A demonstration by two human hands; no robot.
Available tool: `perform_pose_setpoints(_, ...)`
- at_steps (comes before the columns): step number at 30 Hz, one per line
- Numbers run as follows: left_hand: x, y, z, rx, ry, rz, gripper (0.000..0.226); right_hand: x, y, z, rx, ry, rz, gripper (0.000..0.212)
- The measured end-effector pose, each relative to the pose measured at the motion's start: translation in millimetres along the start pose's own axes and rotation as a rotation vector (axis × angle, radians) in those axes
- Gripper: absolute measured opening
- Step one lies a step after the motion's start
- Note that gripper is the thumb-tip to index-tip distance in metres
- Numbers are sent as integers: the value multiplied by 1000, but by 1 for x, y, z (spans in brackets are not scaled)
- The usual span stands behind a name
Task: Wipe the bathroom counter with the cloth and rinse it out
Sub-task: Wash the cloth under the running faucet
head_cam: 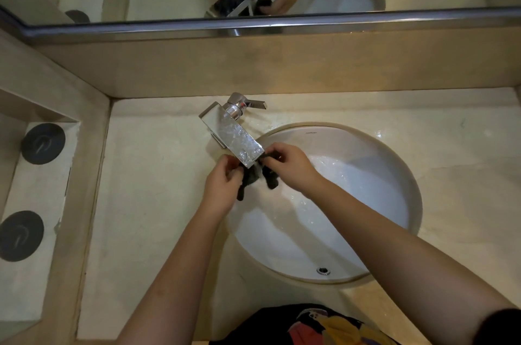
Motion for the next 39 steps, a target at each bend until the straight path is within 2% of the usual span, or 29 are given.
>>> perform_pose_setpoints(3, -14, -9, -4, 14, -81, 109, 27, -10, -8, 5, -1, 117, 100, 18)
perform_pose_setpoints(5, -16, -9, -1, 31, -124, 70, 34, -9, -8, 2, -13, 166, 166, 27)
perform_pose_setpoints(7, -16, -9, 2, 61, -179, 29, 30, -6, -8, -6, -21, 185, 207, 33)
perform_pose_setpoints(9, -18, -11, 2, 77, -199, 36, 25, -3, -8, -16, -14, 121, 150, 32)
perform_pose_setpoints(11, -19, -12, -1, 71, -173, 42, 23, -1, -7, -31, -8, -85, 75, 37)
perform_pose_setpoints(14, -20, -13, -8, 51, -195, 88, 22, -9, -8, -44, 10, -236, 165, 57)
perform_pose_setpoints(15, -19, -14, -10, 42, -209, 109, 23, -13, -7, -46, 18, -248, 181, 54)
perform_pose_setpoints(17, -14, -13, -9, 26, -212, 117, 25, -15, -3, -45, 28, -316, 162, 33)
perform_pose_setpoints(19, -5, -11, -3, 23, -180, 40, 22, -14, 0, -42, 41, -392, 133, 19)
perform_pose_setpoints(23, 8, -13, 13, 80, -114, -122, 23, -10, 0, -40, 107, -518, 134, 18)
perform_pose_setpoints(25, 7, -14, 18, 66, -72, -143, 25, -10, -1, -38, 140, -465, 103, 19)
perform_pose_setpoints(27, 3, -9, 21, 44, 11, -128, 24, -10, -2, -34, 139, -282, 48, 21)
perform_pose_setpoints(29, -4, -5, 20, -23, 162, -24, 22, -10, -3, -30, 69, -57, 22, 23)
perform_pose_setpoints(31, -15, -7, 17, -136, 258, 117, 37, -10, -4, -26, 21, 69, 9, 24)
perform_pose_setpoints(33, -23, -11, 13, -176, 265, 186, 48, -9, -5, -24, -9, 146, 30, 25)
perform_pose_setpoints(36, -26, -10, 13, -103, 285, 124, 46, -7, -5, -21, -27, 222, 72, 25)
perform_pose_setpoints(39, -23, -5, 17, -93, 350, 34, 32, -5, -6, -21, -22, 193, 103, 24)
Point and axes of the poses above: each hand's wrist, its own y-axis towards the middle knuckle, its own x-axis out of the back of the hand, z = x × y, the point moved 3 cm from there along y, towards the middle knuckle, and after that the axes turned 4 degrees about -z, right-handed, at the moved point
